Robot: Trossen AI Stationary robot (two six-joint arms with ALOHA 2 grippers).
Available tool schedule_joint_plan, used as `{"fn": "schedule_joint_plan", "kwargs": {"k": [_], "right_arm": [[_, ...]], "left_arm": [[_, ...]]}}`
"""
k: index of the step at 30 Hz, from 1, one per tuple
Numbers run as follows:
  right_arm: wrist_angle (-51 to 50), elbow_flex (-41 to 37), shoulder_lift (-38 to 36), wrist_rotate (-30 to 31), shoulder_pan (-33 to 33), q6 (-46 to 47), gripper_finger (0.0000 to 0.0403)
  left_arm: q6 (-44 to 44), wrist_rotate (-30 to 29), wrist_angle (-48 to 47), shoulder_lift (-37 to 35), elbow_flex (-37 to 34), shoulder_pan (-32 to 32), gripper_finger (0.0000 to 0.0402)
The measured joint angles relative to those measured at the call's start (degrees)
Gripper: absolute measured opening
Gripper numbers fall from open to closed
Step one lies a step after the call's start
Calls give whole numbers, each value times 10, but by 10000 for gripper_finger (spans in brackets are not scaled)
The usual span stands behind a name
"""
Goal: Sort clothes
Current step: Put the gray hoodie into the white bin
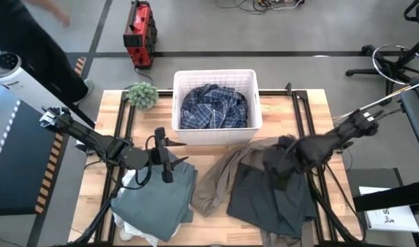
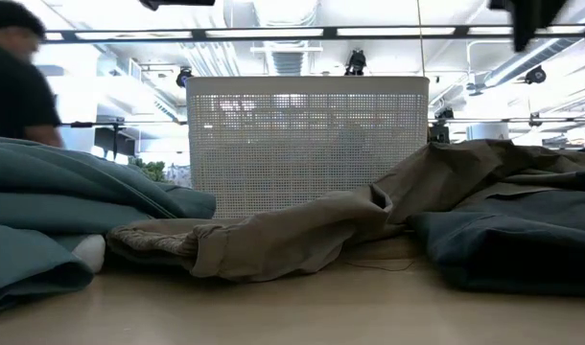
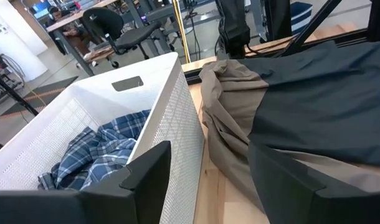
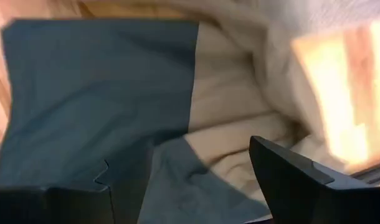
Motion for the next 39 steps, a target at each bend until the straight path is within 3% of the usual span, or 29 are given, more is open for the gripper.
{"fn": "schedule_joint_plan", "kwargs": {"k": [8,18,27,34,39], "right_arm": [[145,-164,-33,-4,93,190,261],[181,-325,-36,-24,154,402,304],[440,-475,-28,-17,149,430,309],[445,-491,-27,19,148,457,300],[440,-494,-23,36,144,432,229]], "left_arm": [[-10,4,-4,0,0,0,185],[-11,5,-4,0,0,0,174],[-13,5,-4,0,0,0,188],[-13,5,-2,0,0,0,183],[-13,6,-4,0,0,0,170]]}}
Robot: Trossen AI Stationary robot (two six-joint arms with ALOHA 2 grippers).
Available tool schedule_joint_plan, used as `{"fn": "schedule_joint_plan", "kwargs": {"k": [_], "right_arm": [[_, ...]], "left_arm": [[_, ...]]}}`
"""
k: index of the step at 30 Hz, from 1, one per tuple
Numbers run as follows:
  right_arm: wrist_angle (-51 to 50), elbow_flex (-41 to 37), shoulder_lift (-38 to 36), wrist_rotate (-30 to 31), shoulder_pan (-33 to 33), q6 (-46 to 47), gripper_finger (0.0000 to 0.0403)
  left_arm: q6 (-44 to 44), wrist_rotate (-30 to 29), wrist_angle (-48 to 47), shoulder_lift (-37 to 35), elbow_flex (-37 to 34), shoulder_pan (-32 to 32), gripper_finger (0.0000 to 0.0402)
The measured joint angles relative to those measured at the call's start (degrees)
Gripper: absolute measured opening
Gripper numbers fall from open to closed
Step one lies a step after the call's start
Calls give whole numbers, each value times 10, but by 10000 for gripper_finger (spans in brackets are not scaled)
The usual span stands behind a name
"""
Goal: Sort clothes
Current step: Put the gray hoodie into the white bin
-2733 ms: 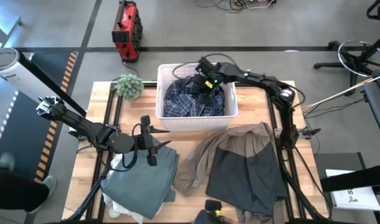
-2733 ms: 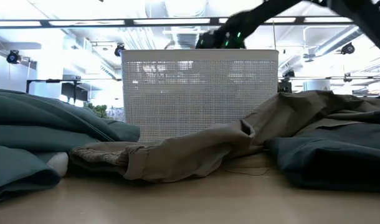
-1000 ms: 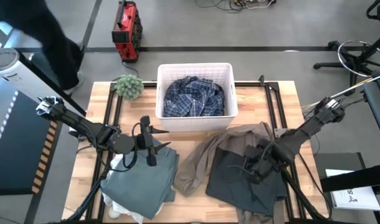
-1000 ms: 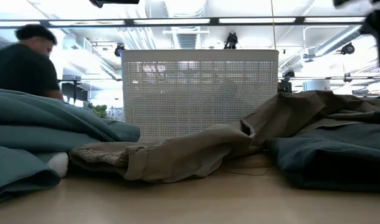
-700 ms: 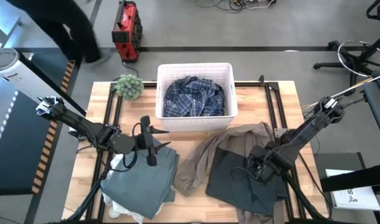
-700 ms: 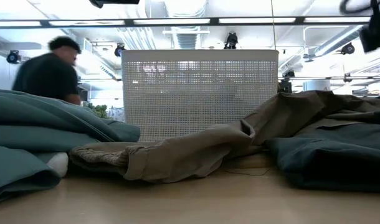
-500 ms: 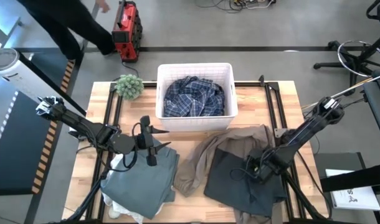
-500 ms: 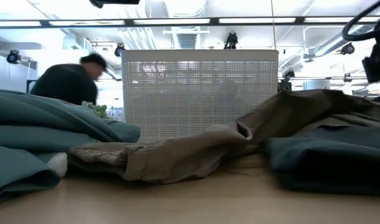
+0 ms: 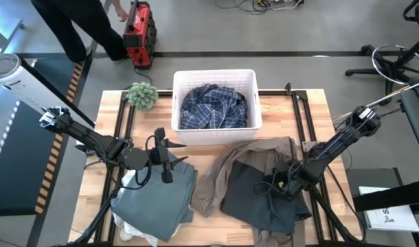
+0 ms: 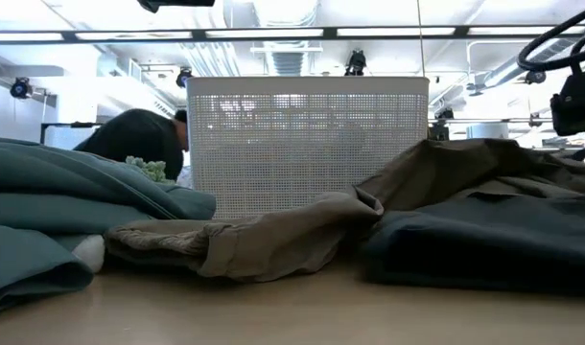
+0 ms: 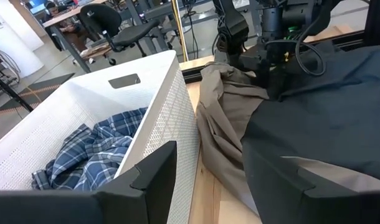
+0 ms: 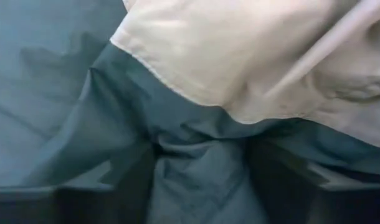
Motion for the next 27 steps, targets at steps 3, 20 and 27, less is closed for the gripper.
{"fn": "schedule_joint_plan", "kwargs": {"k": [3,20,27], "right_arm": [[-3,-3,2,17,-2,-17,146],[-98,147,7,94,-3,-162,1],[-174,287,7,200,-3,-244,1]], "left_arm": [[0,0,0,0,0,0,164],[0,-1,1,0,0,0,174],[0,-1,0,0,0,0,168]]}}
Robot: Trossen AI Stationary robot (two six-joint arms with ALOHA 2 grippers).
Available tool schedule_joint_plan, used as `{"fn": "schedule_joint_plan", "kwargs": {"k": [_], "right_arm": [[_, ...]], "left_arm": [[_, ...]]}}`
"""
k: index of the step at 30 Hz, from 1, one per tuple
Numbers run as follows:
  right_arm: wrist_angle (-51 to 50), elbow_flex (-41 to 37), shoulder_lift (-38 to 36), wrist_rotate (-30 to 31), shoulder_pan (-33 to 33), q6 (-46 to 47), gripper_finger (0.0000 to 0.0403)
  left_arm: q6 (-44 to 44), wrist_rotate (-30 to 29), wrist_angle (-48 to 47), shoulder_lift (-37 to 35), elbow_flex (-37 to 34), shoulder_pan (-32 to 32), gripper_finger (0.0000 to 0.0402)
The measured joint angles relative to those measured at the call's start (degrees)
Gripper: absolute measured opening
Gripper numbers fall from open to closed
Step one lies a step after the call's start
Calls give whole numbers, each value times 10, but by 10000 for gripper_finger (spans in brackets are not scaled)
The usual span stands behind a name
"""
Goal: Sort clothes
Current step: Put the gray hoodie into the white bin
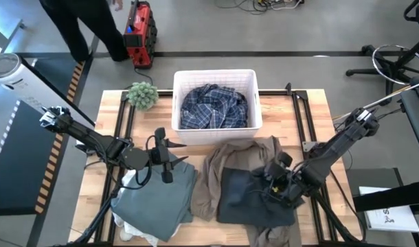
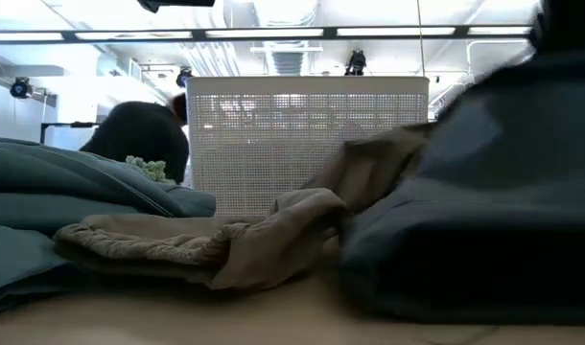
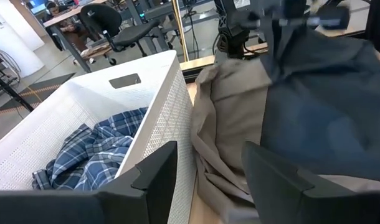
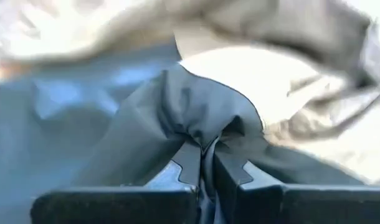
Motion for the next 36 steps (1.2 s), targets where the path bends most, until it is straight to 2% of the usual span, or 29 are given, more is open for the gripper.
{"fn": "schedule_joint_plan", "kwargs": {"k": [5,12,17,20,23,29,33,36], "right_arm": [[-41,105,0,78,0,-83,0],[-47,235,-1,185,-5,-239,0],[-40,325,-1,262,-22,-373,0],[-4,373,-2,302,-37,-479,0],[74,419,-2,324,-55,-613,0],[322,482,-2,328,-88,-920,0],[489,517,1,312,-106,-1100,0],[553,555,15,288,-121,-1186,0]], "left_arm": [[0,0,0,0,0,0,162],[0,-1,0,0,0,0,170],[0,-4,0,0,0,0,177],[0,-4,0,0,0,0,179],[0,-4,3,0,0,0,177],[0,-4,3,0,0,0,175],[0,-4,3,0,0,0,180],[0,-5,5,0,0,0,185]]}}
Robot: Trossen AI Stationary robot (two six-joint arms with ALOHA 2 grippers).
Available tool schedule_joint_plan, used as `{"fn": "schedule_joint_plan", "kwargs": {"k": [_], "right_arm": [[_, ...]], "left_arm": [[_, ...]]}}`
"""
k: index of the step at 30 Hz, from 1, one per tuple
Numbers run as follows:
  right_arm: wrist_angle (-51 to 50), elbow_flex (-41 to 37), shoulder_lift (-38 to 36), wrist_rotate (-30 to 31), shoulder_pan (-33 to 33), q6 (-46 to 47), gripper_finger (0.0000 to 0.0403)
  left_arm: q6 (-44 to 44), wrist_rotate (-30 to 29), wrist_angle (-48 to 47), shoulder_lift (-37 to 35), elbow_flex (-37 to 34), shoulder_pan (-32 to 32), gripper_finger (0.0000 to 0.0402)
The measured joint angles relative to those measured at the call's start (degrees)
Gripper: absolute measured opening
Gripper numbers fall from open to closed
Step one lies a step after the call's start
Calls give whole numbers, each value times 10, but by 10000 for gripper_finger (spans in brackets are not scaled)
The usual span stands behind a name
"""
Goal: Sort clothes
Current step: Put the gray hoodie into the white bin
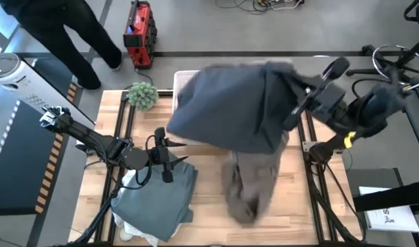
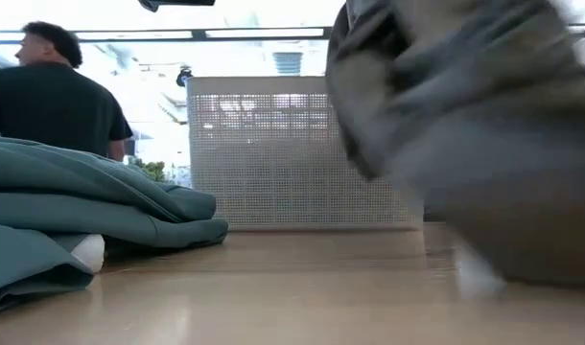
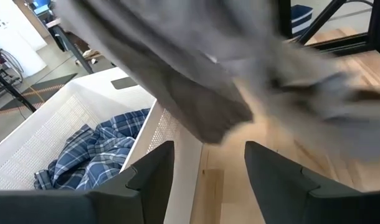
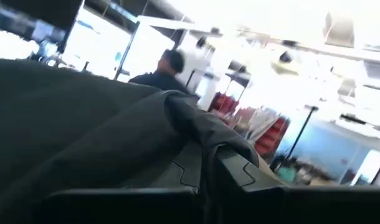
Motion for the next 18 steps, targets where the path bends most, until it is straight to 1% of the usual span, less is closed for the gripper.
{"fn": "schedule_joint_plan", "kwargs": {"k": [6,11,13,14,15,18], "right_arm": [[16,100,55,-75,-49,-55,0],[18,212,131,-138,-103,-98,0],[89,195,140,-176,-129,-137,0],[108,190,140,-187,-138,-162,0],[118,191,148,-192,-149,-174,0],[121,210,165,-213,-196,-171,0]], "left_arm": [[2,-1,13,0,0,0,192],[2,-1,15,0,0,0,189],[2,0,16,0,0,0,188],[1,2,19,2,0,0,187],[1,3,20,4,0,0,186],[0,4,29,16,0,0,184]]}}
